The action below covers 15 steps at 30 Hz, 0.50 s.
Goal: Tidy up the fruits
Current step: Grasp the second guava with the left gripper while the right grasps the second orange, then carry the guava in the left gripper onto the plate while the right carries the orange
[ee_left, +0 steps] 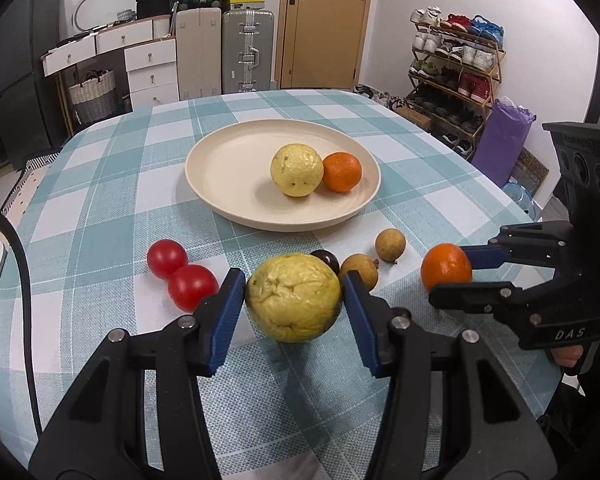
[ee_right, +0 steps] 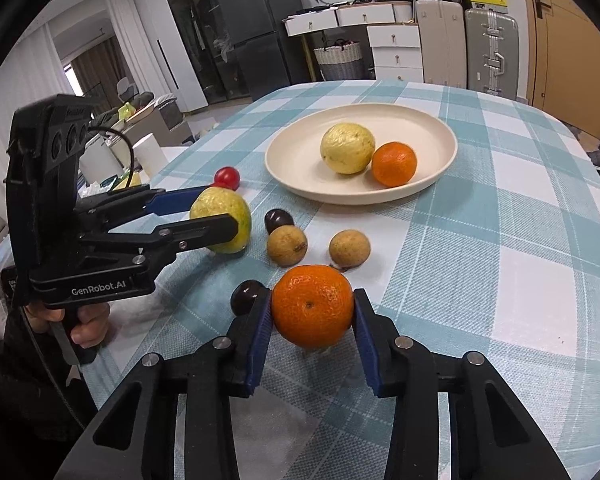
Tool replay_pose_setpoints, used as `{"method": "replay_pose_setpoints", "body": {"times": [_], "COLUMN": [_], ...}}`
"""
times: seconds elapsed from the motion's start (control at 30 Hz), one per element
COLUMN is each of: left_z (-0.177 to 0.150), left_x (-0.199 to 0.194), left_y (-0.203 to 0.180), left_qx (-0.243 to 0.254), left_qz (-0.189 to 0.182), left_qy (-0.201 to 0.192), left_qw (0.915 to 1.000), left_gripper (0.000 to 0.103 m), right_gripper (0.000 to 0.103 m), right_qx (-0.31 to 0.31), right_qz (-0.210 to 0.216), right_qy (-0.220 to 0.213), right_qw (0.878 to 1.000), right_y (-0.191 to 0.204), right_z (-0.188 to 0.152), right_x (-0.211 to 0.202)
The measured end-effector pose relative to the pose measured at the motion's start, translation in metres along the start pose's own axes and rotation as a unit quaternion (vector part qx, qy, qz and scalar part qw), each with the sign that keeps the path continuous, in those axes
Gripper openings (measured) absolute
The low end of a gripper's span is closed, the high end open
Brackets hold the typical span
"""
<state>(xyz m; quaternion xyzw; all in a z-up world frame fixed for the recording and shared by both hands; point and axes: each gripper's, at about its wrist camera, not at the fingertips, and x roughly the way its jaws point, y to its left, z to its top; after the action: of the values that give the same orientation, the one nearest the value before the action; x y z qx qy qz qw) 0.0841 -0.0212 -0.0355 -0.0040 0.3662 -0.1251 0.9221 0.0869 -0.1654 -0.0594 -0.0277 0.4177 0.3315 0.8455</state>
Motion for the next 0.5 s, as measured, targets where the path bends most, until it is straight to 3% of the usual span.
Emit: {"method": "replay_pose_setpoints", "body": {"times": [0.43,0.47,0.5], "left_z": [0.016,0.017,0.020], "left_x": [-0.014,-0.015,-0.017], "left_y": [0.014,0.015,0.016], "left_qx": [-0.018,-0.019,-0.021], "left_qz": [0.017,0.017,0.017], "left_qy": [-0.037,-0.041,-0.046], "left_qw": [0.9990,0.9988,0.9986], "left_gripper": [0.048,0.044,0.030], "right_gripper": [0.040,0.040,0.040], "right_qx": [0.025,0.026,0.026], "right_qz": [-0.025,-0.027,-0.028], "right_qy": [-0.039,-0.043,-0.045], "right_qw": [0.999,0.998,0.998], "right_y": [-0.019,-0.020,-0.020], "right_z": [0.023,0.025,0.027], "right_x": [-0.009,-0.010,-0.011]}}
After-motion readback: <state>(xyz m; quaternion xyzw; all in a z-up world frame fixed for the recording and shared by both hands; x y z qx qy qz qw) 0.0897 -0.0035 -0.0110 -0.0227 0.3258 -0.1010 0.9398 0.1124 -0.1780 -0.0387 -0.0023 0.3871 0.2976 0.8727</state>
